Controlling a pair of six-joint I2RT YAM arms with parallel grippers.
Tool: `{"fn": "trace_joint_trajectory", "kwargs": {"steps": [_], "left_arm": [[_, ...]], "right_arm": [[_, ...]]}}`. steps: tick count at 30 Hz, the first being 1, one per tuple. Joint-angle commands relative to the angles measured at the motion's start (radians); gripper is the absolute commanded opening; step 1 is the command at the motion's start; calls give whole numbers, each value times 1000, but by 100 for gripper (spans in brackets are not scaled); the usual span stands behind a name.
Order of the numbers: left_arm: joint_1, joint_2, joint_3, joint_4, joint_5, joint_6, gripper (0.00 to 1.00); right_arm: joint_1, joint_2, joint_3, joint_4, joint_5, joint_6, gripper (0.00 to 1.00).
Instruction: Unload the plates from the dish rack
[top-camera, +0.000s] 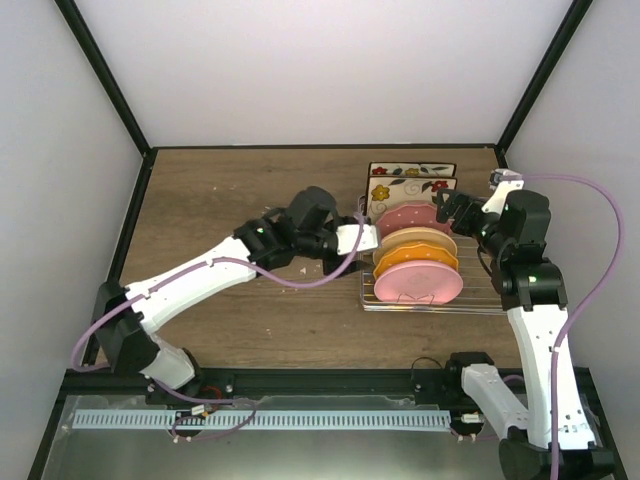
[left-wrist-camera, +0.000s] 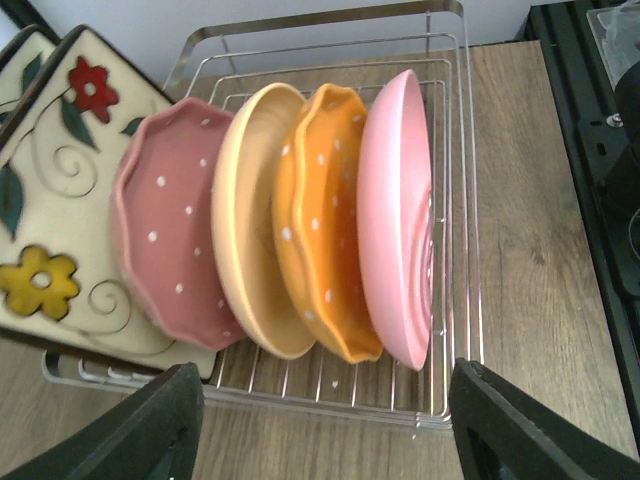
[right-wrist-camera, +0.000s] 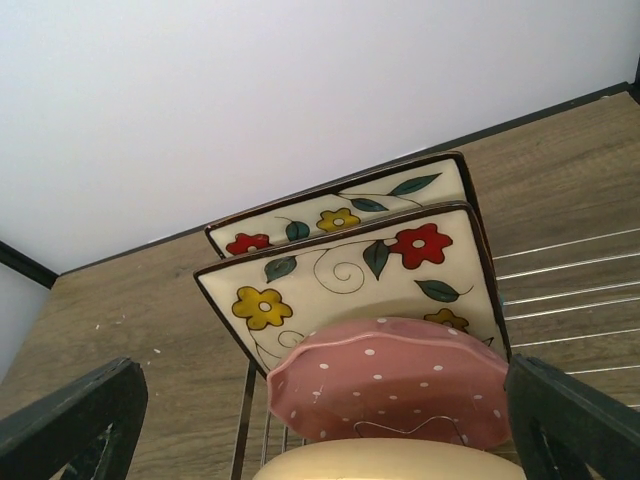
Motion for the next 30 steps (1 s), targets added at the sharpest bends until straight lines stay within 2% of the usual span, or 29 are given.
{"fn": "trace_joint_trajectory", "kwargs": {"steps": [1, 5, 15, 22, 27, 30], "left_arm": [[-43, 83, 53, 50, -23, 36, 59], [-70, 151, 101, 49, -24, 31, 52], [-102, 279, 188, 58, -39, 13, 51], [-121, 359, 248, 47, -49, -6, 45], [-129, 398, 269, 42, -61, -15, 36], [-133, 417, 283, 36, -77, -23, 22]], "right_arm": [[-7, -27, -4, -24, 13, 21, 100], [-7, -44, -9, -40, 19, 20, 100], [-7, -57, -2, -70, 30, -4, 100], [-7, -48, 47, -101, 85, -57, 100], [-7, -49, 73, -117, 113, -67, 100], [-7, -53, 83, -121, 131, -68, 100]]}}
